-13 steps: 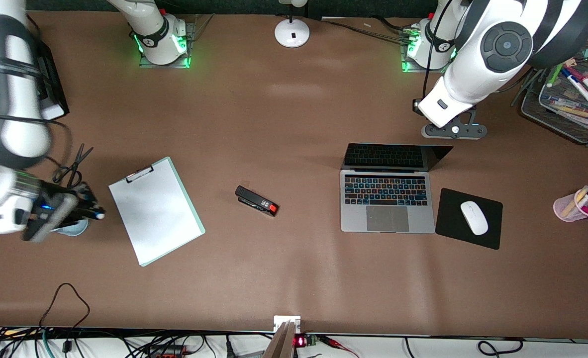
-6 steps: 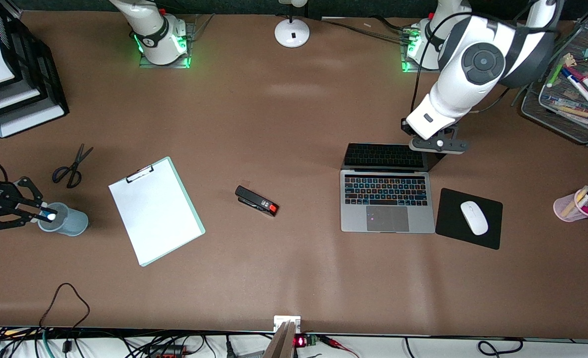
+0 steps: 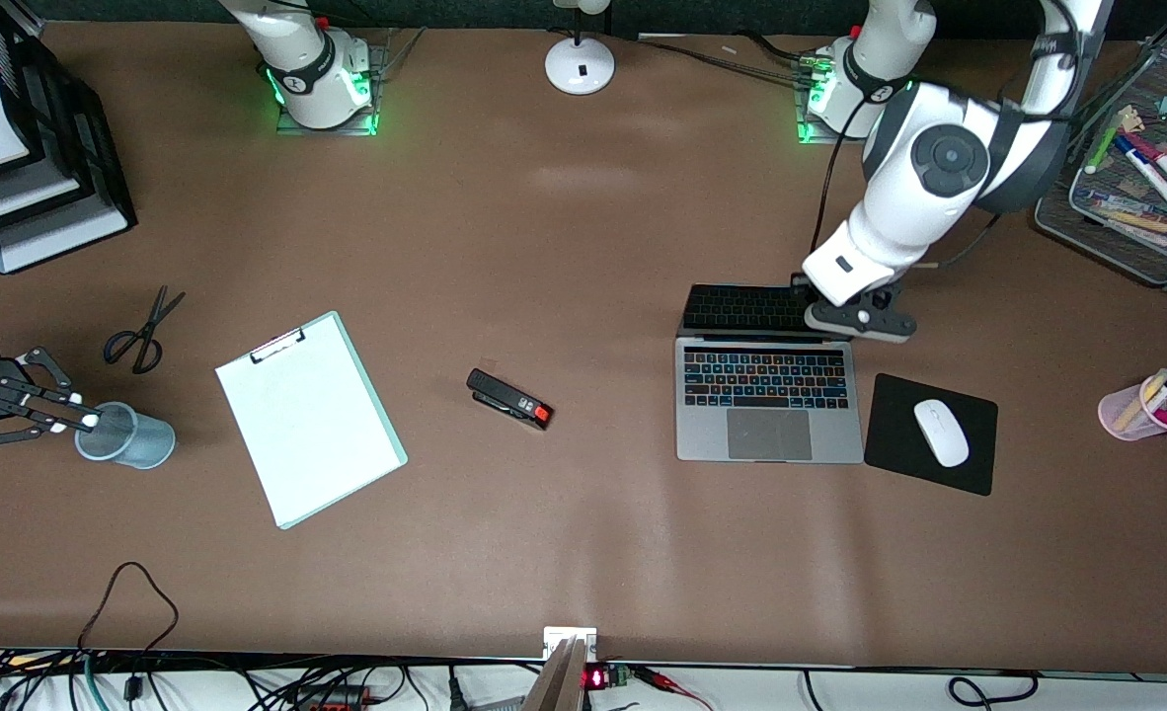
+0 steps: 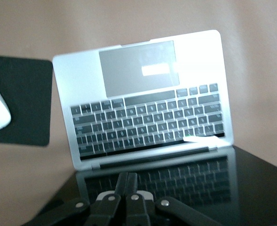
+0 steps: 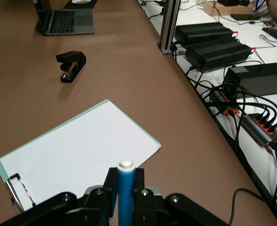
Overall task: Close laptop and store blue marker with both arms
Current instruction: 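Lower the marker into the cup and open the right gripper, then withdraw the right gripper while the left gripper moves onto the lid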
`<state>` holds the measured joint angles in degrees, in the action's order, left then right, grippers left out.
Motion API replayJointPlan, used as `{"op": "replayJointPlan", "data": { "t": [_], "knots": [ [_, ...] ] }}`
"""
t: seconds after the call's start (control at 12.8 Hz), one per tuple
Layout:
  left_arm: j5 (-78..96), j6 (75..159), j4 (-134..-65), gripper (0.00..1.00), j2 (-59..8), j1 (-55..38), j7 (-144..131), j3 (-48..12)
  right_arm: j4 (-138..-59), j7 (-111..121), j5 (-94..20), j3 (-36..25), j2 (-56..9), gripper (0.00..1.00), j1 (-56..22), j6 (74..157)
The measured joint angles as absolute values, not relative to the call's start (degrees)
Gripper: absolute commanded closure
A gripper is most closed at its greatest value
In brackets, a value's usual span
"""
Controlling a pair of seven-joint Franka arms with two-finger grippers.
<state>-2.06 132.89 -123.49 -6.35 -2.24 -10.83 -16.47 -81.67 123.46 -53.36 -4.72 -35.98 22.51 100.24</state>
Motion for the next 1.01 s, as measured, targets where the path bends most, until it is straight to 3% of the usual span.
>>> {"op": "replayJointPlan", "data": {
  "t": [0.39,0.47,0.54,0.62,0.7,0.86,1.01],
  "knots": [
    [-6.1,137.3,-118.1,1.0,-11.4,-1.6,-10.5,-16.4,-81.7,128.6,-58.0,-4.7,-40.5,1.0,25.2,97.9],
    [-6.2,136.0,-116.4,1.0,-11.7,-1.6,-10.5,-16.5,-81.6,128.8,-58.2,-4.6,-40.9,1.0,25.3,97.9],
    [-6.2,131.1,-114.5,1.0,-11.4,-1.7,-10.5,-16.7,-81.6,128.8,-58.2,-4.6,-41.1,0.92,25.5,97.9],
    [-6.2,123.1,-112.4,1.0,-10.6,-1.8,-10.5,-17.3,-81.6,128.8,-58.2,-4.6,-41.1,0.33,25.8,97.9],
    [-6.2,116.0,-111.0,1.0,-9.2,-1.7,-10.7,-18.5,-81.6,128.8,-58.2,-4.6,-41.1,0.0,26.2,97.9],
    [-6.0,105.6,-110.4,1.0,-5.8,-1.8,-13.1,-21.2,-81.6,128.7,-58.2,-4.7,-41.2,0.0,26.8,97.9],
    [-5.1,101.3,-111.6,1.0,-4.2,-1.9,-14.9,-23.3,-81.6,128.3,-58.2,-4.9,-41.2,0.0,27.2,98.4]
  ]
}}
